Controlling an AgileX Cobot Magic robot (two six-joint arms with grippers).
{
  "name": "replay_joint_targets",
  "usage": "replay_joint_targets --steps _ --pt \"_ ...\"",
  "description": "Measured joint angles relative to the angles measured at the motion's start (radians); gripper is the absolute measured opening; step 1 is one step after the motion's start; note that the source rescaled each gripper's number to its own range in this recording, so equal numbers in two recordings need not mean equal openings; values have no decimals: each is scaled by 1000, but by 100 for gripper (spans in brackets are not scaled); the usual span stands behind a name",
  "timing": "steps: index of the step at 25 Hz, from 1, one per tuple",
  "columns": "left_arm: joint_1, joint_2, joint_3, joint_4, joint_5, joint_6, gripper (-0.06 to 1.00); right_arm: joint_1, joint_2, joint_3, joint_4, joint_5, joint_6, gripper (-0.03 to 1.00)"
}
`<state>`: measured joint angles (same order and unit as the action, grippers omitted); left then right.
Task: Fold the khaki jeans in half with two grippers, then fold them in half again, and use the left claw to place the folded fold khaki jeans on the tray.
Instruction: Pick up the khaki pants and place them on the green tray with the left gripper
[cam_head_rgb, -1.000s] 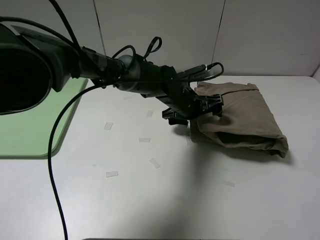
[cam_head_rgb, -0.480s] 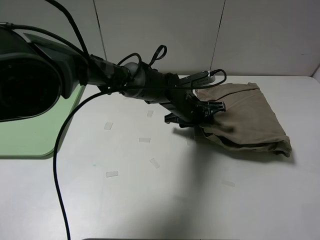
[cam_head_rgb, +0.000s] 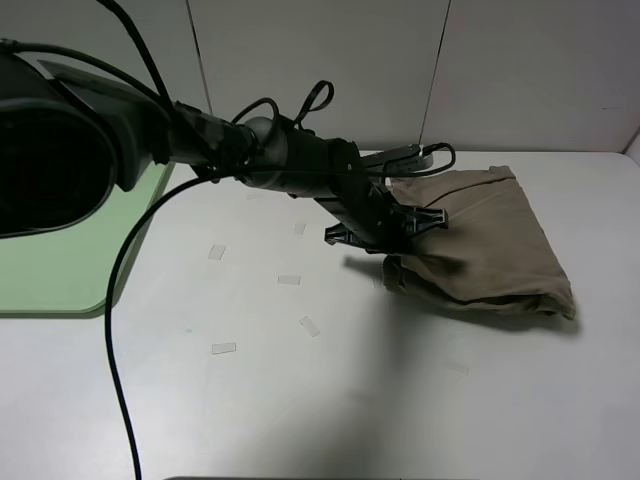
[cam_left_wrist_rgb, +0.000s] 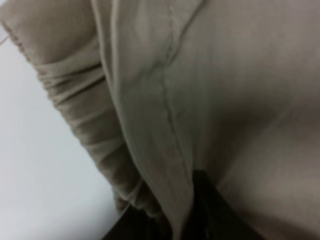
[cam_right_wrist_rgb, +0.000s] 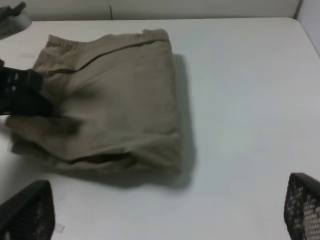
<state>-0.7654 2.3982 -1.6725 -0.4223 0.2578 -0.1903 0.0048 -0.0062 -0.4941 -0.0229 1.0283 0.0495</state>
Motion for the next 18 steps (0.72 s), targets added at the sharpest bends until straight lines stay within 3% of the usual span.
replay_joint_targets --steps 4,18 --pt "48 -44 1 61 145 0 9 0 0 0 0 0 0 100" --pt "144 -253 6 458 512 1 8 0 0 0 0 0 0 100"
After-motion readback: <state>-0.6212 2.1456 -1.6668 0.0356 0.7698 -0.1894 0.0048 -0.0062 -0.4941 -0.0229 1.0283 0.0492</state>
